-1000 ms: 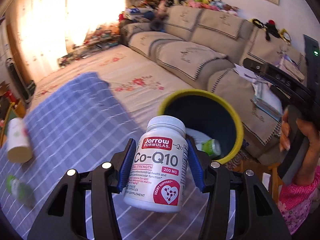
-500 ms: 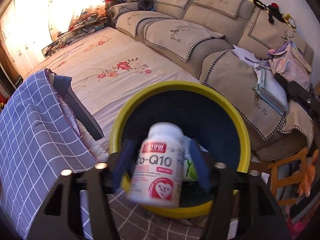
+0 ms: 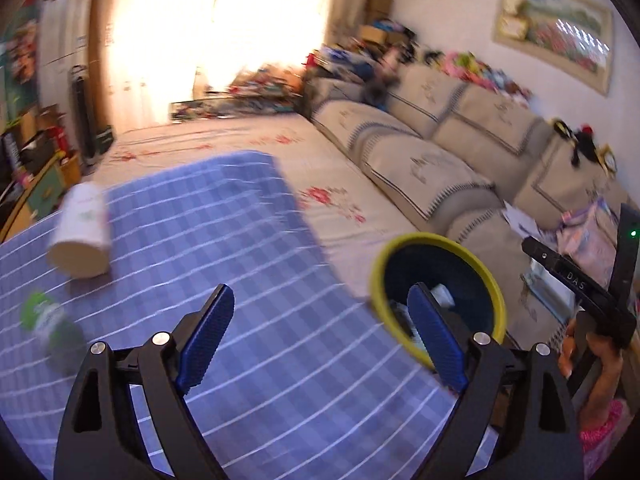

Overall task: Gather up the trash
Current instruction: 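Grasp the white paper cup by its rim with the right gripper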

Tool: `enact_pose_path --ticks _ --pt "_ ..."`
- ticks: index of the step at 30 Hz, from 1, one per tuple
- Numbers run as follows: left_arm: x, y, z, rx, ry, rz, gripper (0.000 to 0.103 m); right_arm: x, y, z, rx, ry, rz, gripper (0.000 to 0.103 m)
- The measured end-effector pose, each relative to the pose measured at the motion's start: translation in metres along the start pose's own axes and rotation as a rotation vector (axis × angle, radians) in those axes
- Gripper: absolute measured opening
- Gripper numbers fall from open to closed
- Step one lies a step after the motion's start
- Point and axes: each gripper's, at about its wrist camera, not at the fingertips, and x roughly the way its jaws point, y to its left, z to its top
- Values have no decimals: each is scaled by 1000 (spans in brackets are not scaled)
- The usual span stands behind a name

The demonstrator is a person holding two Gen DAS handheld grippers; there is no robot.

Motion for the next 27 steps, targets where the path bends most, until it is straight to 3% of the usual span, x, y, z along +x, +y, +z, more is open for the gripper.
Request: enact_pose_path --ticks 5,8,12,18,22,27 --pt "-64 91 -18 -109 -109 167 92 3 64 3 -68 2 94 74" --pt "-88 141 -33 -164 -133 260 92 4 109 4 -115 8 167 75" --pt "-106 194 -53 -241 -150 320 92 3 174 4 -207 12 254 75" --pt "-113 232 -75 -298 -191 369 92 11 269 0 -357 56 384 75" --pt "-118 239 -79 -350 -198 370 92 31 326 -20 -475 141 443 75" --pt "-119 249 -84 -407 -207 358 92 58 373 -50 -589 231 438 75"
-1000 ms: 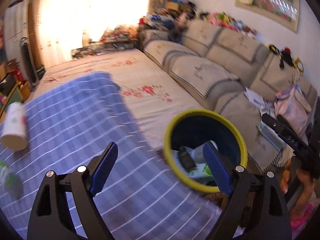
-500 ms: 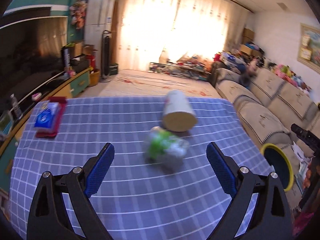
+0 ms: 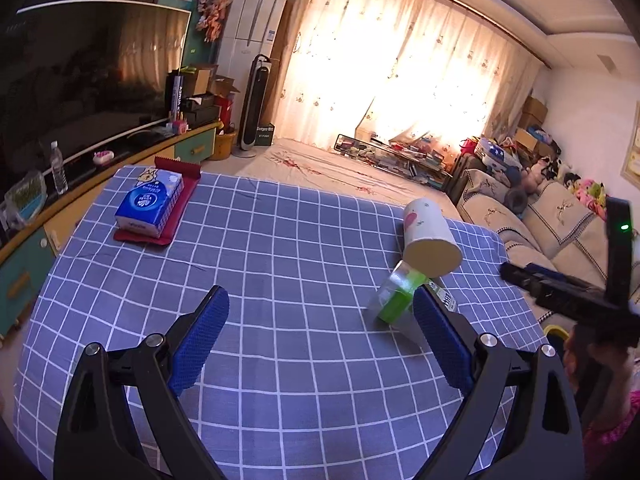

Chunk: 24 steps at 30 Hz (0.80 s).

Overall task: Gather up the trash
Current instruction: 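Grasp the white paper cup by its rim with the right gripper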

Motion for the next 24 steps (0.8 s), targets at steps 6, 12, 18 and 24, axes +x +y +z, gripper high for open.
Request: enact_pose_path --ticks 6,12,18,24 --pt "4 1 -2 -13 19 -19 92 39 20 6 -35 49 -8 72" --pt "9 0 -3 -16 31 -19 92 69 31 8 -36 88 -31 56" --pt "12 -2 -5 -14 41 -28 92 76 28 12 -14 84 -30 44" --pt "13 -5 -6 -5 43 -33 92 71 20 20 14 65 -10 8"
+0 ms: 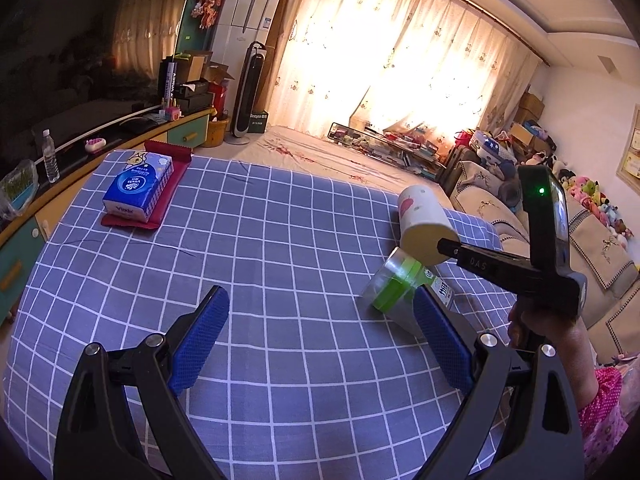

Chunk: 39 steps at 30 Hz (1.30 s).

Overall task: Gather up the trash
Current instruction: 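Grasp the white paper cup by its rim with the right gripper, then carry the paper cup over the bin and open the right gripper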

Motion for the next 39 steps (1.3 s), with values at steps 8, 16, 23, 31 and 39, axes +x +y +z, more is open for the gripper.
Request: enact_pose_path --ticks 8,16,23,31,39 --pt "1 -6 -3 20 11 -6 92 -32 -16 1 34 -26 29 4" --pt "3 -10 -5 34 19 -12 92 -92 -53 -22 78 -74 27 4" --pt "4 -14 -7 46 24 -12 92 -141 -119 -74 211 -90 -79 4" --pt "4 -21 -10 74 24 -11 92 -168 -219 -140 392 -21 -281 4" --pt "6 -23 -11 82 31 -8 92 -159 -263 -186 485 80 -376 5"
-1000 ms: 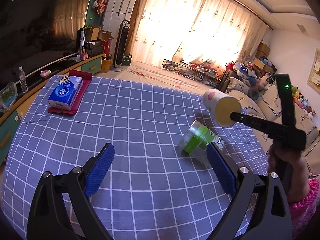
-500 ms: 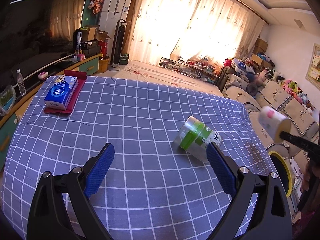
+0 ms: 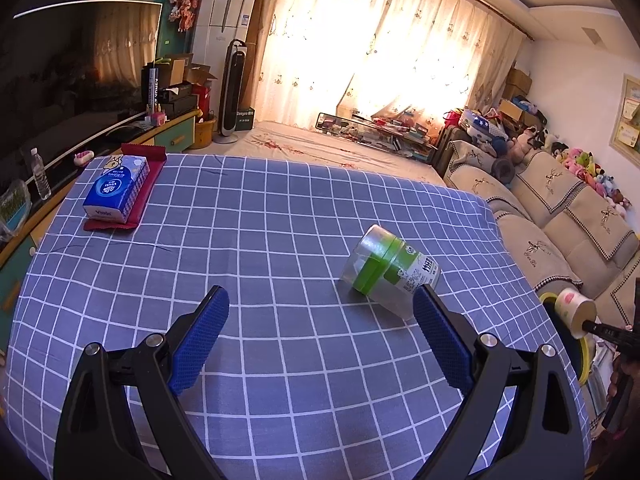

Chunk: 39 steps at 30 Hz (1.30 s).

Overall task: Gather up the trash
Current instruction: 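Carry the paper cup over the bin and open the right gripper, then grasp the green-lidded plastic jar with the left gripper and lift it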

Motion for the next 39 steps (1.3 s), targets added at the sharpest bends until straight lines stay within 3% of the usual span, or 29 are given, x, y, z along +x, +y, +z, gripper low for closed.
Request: enact_pose_path --ticks 3,7,11,16,22,28,34,39 --pt "-1 -2 0 2 -1 -2 92 2 -14 -4 44 3 -33 28" --pt "-3 -3 1 3 -3 -9 92 -11 -19 1 78 -43 -49 31" --pt "-2 -6 0 14 -1 -15 92 -38 9 15 55 -135 37 40" --pt "-4 -14 -1 41 -8 -20 92 -57 82 30 -32 -243 211 43" --pt "-1 -27 -3 113 11 -58 92 -33 155 33 -104 -213 410 44" --pt "13 -62 -1 286 99 -76 92 -13 176 20 -166 -125 439 44" --pt "41 -77 21 426 140 -5 92 -19 169 21 -133 -149 461 50" --pt "67 -71 36 447 217 -88 92 -14 169 19 -126 -128 463 50"
